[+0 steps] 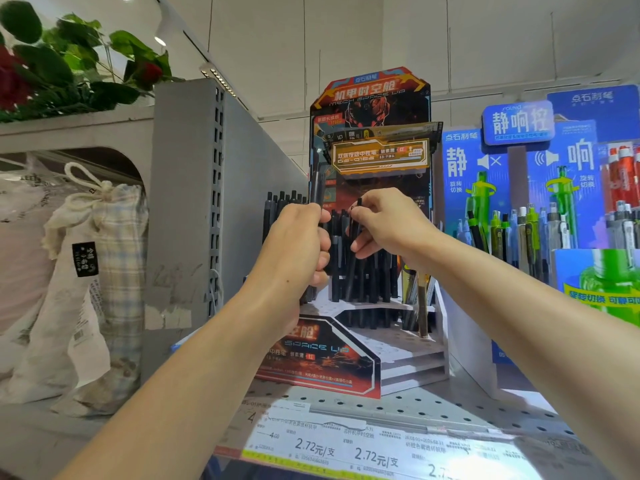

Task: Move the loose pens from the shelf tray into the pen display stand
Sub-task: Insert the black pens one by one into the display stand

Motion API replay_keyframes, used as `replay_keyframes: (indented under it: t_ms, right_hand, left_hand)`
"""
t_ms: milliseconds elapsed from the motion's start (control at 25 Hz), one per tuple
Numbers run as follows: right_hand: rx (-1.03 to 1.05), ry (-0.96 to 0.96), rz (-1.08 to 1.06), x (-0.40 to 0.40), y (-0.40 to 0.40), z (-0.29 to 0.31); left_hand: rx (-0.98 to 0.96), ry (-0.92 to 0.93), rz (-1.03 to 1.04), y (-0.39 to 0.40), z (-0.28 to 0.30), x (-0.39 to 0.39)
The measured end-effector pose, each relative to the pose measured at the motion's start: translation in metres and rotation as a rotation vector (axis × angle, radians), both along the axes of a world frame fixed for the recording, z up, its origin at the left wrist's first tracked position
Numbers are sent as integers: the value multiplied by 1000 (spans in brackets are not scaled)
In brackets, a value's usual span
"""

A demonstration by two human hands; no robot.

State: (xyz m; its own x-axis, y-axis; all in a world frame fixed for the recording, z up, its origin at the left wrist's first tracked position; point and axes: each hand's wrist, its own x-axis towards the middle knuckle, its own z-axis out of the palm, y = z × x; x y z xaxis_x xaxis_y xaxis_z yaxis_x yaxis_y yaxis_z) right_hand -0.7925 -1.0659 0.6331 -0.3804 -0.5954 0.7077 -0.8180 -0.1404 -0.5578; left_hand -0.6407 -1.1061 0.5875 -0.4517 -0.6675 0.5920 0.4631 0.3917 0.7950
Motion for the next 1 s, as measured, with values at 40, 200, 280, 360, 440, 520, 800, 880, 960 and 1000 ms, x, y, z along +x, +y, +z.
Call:
replay_keyframes:
  t_ms: [40,200,280,360,440,520,800,880,960,1000]
  right_hand:
    - [11,5,7,1,0,0]
    - [46,36,23,6,0,2]
    - [56,46,21,7,1,2]
    - [58,44,21,8,1,2]
    - [58,38,17,7,1,1]
    - [71,33,5,7,0,0]
    - [35,23,-73,9,-7,-12]
    - [51,42,-118,9,-7,-14]
    - [83,79,-150,7,-8,-15]
    - [88,111,-164,7,-8,-15]
  left_hand:
    - [-19,1,4,-1,-1,0]
    - [-72,1,7,-4,-4,1]
    - [-75,2,0,-5,-4,2]
    - [-82,-1,-1,-6,-4,3]
    - [-90,-6,-2,-7,-5,3]
    - [-94,-3,-4,-7,-5,3]
    - [-106,-3,-16,-7,-5,1]
    - [-105,-6,-18,-7,-4,1]
    - [-98,-7,-23,-7,-4,0]
    - [-97,-9,-24,-8,-4,1]
